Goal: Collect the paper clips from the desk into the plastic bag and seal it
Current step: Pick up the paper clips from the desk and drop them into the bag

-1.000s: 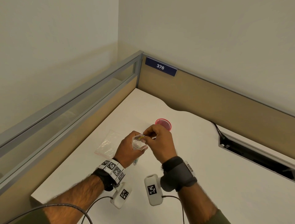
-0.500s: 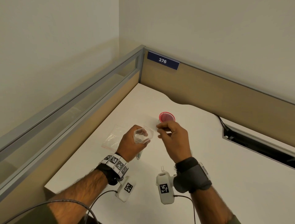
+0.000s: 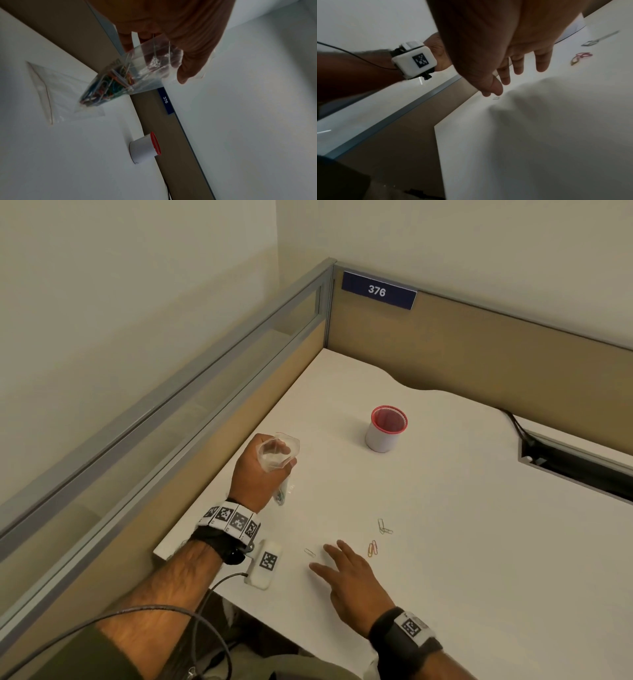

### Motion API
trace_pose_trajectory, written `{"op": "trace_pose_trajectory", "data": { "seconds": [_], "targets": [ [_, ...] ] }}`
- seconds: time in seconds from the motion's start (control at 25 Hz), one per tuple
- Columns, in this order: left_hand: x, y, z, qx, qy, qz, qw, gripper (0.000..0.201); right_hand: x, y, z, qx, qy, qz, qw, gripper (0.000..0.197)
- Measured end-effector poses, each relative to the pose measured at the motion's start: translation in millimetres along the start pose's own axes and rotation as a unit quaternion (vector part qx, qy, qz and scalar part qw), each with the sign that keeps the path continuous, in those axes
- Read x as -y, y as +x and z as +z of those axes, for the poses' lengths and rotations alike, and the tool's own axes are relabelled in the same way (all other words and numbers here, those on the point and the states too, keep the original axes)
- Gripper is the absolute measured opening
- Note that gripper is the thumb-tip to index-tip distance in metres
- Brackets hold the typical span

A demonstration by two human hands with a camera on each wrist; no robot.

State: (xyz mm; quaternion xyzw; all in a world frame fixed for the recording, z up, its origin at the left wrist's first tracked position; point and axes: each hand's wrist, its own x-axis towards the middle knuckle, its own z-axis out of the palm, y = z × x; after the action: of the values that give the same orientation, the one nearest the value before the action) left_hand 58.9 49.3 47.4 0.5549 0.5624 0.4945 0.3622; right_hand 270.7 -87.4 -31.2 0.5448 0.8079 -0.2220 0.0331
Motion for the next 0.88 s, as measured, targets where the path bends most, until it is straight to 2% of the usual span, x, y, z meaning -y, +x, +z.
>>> {"op": "trace_pose_trajectory", "data": {
  "seconds": [0.12,0.36,0.56,0.72,0.8,0.88],
  "targets": [
    [-2.4,0.9,-13.1,-0.025,0.003,0.011,1.000,0.029,2.0,7.5,2.4,0.000,-0.018,0.013,1.000,0.065],
    [-4.8,-2.2,-17.7,-0.026,0.001,0.017,1.000,0.029,-7.9,14.2,1.0,-0.006,-0.049,0.033,0.998,0.062],
    [-13.2,-7.5,-6.1,0.000,-0.019,0.010,1.000,0.026,-54.5,1.3,-14.8,-0.048,-0.018,0.115,0.992,0.055],
    [-20.5,-15.2,15.1,0.024,-0.006,0.002,1.000,0.027,-90.8,12.0,-35.4,-0.127,0.033,0.165,0.977,0.040],
    [-22.7,-18.1,25.6,0.039,-0.005,0.000,0.999,0.026,-103.8,27.2,-45.1,-0.128,0.060,0.213,0.967,0.038],
    [-24.5,-20.9,35.7,0.055,-0.009,-0.001,0.998,0.026,-107.1,38.3,-51.7,-0.095,0.063,0.235,0.965,0.037]
  ]
}}
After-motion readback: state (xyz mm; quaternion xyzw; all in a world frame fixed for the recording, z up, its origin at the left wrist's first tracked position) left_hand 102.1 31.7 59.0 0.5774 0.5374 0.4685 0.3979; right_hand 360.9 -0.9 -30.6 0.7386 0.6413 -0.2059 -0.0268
